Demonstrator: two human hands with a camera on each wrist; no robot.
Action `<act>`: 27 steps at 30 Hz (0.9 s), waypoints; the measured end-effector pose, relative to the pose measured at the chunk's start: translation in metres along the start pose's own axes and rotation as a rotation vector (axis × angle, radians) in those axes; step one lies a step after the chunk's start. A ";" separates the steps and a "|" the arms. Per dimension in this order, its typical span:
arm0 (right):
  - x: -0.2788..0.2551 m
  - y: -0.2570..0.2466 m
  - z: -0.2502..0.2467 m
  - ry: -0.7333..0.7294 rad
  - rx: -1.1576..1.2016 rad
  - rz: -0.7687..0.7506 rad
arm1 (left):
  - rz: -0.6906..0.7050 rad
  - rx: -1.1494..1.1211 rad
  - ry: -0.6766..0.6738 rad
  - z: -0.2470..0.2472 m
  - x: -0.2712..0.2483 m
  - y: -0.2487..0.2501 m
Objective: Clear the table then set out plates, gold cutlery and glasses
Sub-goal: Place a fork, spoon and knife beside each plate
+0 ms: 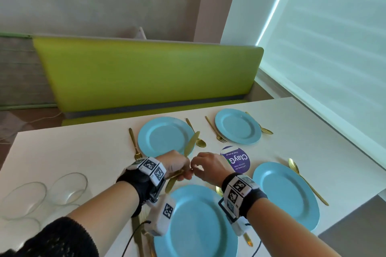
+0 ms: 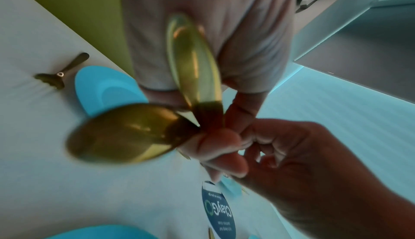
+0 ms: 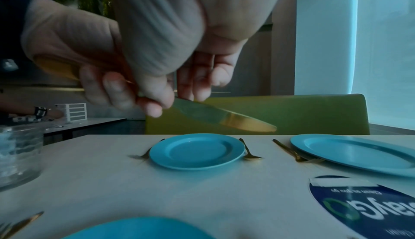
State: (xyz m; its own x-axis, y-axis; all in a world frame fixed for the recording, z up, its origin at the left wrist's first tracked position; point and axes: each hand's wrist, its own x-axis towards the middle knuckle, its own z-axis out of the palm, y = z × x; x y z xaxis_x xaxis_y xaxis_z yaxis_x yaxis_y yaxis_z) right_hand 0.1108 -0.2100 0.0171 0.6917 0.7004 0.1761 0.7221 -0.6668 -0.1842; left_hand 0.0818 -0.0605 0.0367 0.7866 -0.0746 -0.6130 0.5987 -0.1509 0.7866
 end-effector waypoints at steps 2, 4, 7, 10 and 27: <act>0.016 0.011 -0.002 -0.051 0.015 0.022 | -0.008 -0.060 0.067 -0.010 0.010 0.005; 0.032 0.022 -0.010 -0.152 -0.025 0.095 | -0.015 -0.122 0.173 -0.024 0.022 0.008; 0.058 0.049 -0.015 -0.274 -0.108 0.298 | -0.019 -0.180 0.338 -0.050 0.042 0.010; 0.086 0.089 -0.004 -0.376 -0.159 0.512 | -0.030 -0.232 0.439 -0.072 0.058 0.011; 0.163 0.156 0.065 -0.318 0.132 1.017 | -0.080 -0.288 0.521 -0.104 0.107 0.010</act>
State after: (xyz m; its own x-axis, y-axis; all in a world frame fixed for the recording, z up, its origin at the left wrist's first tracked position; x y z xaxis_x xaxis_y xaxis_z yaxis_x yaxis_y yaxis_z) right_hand 0.3359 -0.1834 -0.0456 0.9191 -0.1206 -0.3752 -0.2108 -0.9548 -0.2094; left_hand 0.1874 0.0324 -0.0130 0.6645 0.4298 -0.6113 0.6188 0.1422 0.7726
